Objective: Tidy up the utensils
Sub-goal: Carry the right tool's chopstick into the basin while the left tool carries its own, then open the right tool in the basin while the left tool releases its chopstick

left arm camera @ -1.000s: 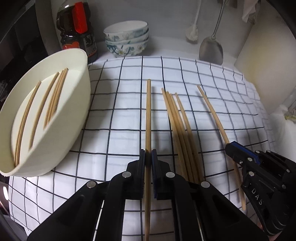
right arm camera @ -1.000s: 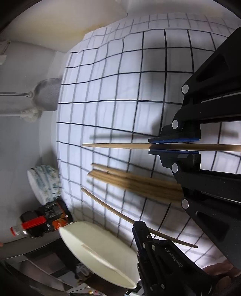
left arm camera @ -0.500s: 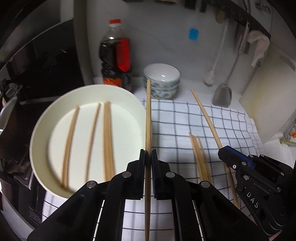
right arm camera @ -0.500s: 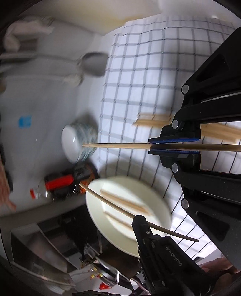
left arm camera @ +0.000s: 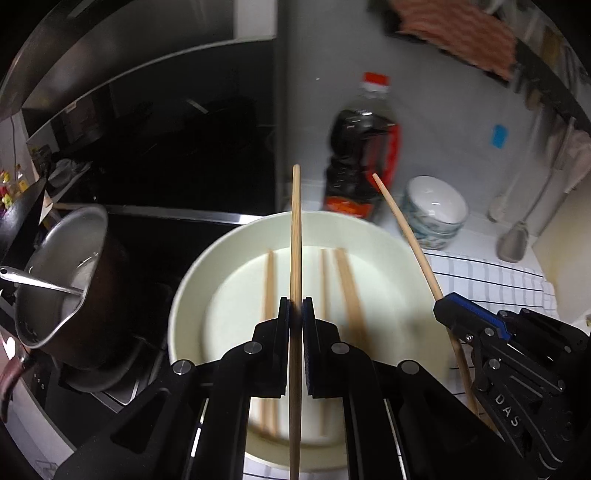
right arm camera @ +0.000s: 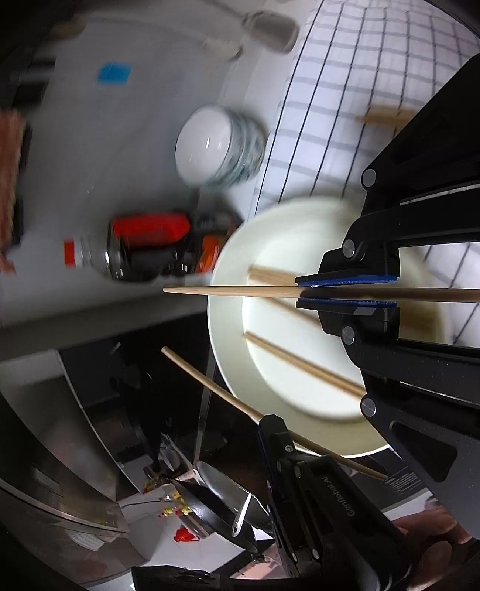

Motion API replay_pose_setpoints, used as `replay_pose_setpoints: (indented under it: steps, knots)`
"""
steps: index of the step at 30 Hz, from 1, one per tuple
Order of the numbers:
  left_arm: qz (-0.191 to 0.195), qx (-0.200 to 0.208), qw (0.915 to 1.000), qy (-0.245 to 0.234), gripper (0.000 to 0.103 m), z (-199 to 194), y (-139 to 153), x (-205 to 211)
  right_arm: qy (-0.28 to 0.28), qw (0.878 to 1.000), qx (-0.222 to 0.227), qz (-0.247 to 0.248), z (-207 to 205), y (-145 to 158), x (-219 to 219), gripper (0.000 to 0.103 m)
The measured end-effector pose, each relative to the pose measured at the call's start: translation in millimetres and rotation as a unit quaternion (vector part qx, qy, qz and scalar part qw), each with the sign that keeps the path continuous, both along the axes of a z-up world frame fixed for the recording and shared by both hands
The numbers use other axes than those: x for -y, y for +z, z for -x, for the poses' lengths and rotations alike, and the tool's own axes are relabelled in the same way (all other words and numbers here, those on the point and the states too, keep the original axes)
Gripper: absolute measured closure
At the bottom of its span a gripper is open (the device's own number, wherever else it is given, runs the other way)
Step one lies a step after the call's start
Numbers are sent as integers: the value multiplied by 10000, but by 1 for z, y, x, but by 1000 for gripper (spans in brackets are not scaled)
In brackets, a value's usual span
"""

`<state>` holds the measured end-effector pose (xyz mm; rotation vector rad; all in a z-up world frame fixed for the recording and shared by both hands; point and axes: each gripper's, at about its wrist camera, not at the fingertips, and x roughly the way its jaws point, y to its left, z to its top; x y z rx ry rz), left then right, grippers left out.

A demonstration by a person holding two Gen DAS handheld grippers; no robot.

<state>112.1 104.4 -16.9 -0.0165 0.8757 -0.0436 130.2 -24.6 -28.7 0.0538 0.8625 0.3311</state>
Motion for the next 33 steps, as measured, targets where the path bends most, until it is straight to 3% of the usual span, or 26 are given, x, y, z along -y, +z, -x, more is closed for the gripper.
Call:
replay_pose_setpoints:
  steps: [14,25,27,29,30,33]
  knots:
    - [35,-622,9980,56,95,-32,-64,-23,-161,9950,-981,134,-43,-65,-35,97]
    - [60,-1004,9948,140,94,-37,-82,-24,-287,9929,-1136,192,-43,-75,-32,94]
    - [133,-1065,9940,222,84,-34,-82,-28,-315,9939,-1044,194,-40,-70,-29,81]
    - [115,-995,9944,324,47,-29,-78,-31,-382,9949,-893,268,-35,-62,-25,74]
    - [84,-885,9953,387,39,-25,-74,-33,-402,9951,-850,292,-34,-60,-24,74]
    - [4,-705,9966,431,35,-14,-66,-34,-469,9955,-764,295,-27,-53,-17,72]
